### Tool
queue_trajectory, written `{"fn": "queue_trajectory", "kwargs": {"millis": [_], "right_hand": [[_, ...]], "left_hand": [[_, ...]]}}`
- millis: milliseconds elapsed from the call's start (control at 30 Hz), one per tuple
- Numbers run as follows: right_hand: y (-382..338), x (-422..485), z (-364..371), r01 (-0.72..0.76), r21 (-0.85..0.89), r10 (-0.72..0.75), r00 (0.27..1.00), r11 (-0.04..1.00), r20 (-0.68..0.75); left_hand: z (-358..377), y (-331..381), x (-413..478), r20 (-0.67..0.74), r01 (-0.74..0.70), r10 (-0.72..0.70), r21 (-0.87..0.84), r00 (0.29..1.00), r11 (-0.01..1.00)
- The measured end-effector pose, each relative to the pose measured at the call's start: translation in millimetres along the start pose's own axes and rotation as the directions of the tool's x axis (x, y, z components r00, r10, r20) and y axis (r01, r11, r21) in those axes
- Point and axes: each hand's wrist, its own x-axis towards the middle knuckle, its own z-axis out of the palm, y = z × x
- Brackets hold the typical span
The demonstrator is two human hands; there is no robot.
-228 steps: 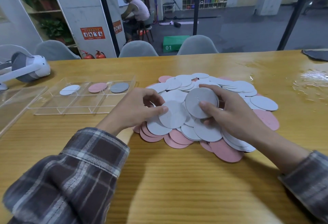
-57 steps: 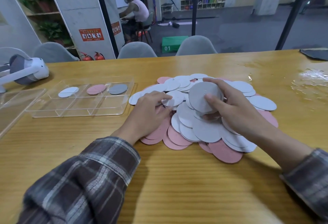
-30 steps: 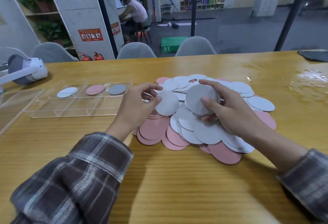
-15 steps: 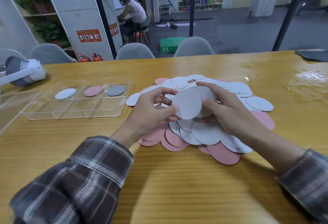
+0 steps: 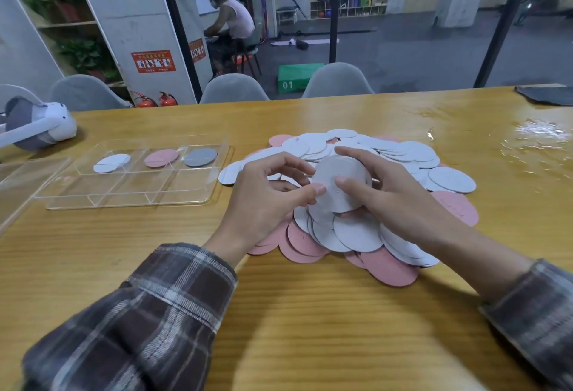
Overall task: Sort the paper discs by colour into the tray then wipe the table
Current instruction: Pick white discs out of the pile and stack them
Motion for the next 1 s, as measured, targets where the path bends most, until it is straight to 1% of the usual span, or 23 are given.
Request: {"fn": "queue_trajectory", "kwargs": {"millis": [67, 133, 200, 233, 300, 367, 433, 500, 600, 700, 767, 933, 1000], "right_hand": [[2.3, 0.3, -1.0, 0.021, -0.038, -0.021, 1.000, 0.999, 0.010], [3.4, 0.7, -2.1, 0.025, -0.034, -0.024, 1.000, 0.999, 0.009], [3.1, 1.2, -3.6, 0.031, -0.040, -0.031, 0.999, 0.999, -0.007], [2.4, 1.3, -4.7, 0.034, -0.042, -0.034, 0.999, 0.999, -0.019], [1.4, 1.6, -7.9, 0.027, -0.034, -0.029, 0.999, 0.999, -0.044], [0.6, 1.9, -12.9, 0.013, -0.001, -0.013, 0.997, 1.000, -0.071], [1.0, 2.3, -19.8, -0.007, 0.048, 0.011, 0.996, 0.999, -0.092], [2.4, 2.9, -26.4, -0.022, 0.030, 0.025, 0.992, 0.999, -0.120], [7.5, 6.5, -36.0, -0.016, -0.073, 0.004, 0.987, 0.997, -0.162], [14.4, 9.3, -45.1, -0.018, -0.091, 0.003, 0.987, 0.996, -0.163], [20.3, 8.6, -51.1, -0.014, -0.124, -0.008, 0.985, 0.992, -0.175], [26.6, 8.6, -60.4, -0.029, -0.171, -0.010, 0.975, 0.985, -0.222], [25.8, 7.6, -60.2, -0.025, -0.189, -0.016, 0.978, 0.982, -0.209]], "left_hand": [[0.8, -0.4, -0.3, 0.010, -0.017, 0.017, -0.003, 1.000, 1.000], [1.0, -0.9, 0.4, 0.019, -0.004, 0.004, -0.021, 1.000, 1.000], [1.5, -2.0, 1.8, 0.034, 0.009, -0.009, -0.005, 0.999, 1.000], [1.5, -3.4, 2.3, 0.040, -0.005, 0.003, 0.033, 0.999, 0.999], [0.8, -8.8, 2.7, 0.052, -0.071, 0.063, 0.177, 0.997, 0.982], [0.3, -13.6, 1.7, 0.085, -0.146, 0.124, 0.343, 0.989, 0.928], [1.4, -16.5, 0.6, 0.124, -0.188, 0.149, 0.418, 0.981, 0.889], [3.8, -18.2, 0.4, 0.130, -0.201, 0.160, 0.431, 0.979, 0.880], [10.8, -16.2, 3.4, 0.118, -0.189, 0.152, 0.437, 0.981, 0.879], [20.7, -12.6, 7.5, 0.144, -0.191, 0.142, 0.430, 0.979, 0.882], [27.3, -12.8, 13.8, 0.154, -0.203, 0.147, 0.474, 0.977, 0.857], [37.8, -13.9, 25.9, 0.094, -0.127, 0.089, 0.584, 0.992, 0.802], [38.4, -9.8, 25.2, 0.071, -0.111, 0.086, 0.528, 0.994, 0.842]]}}
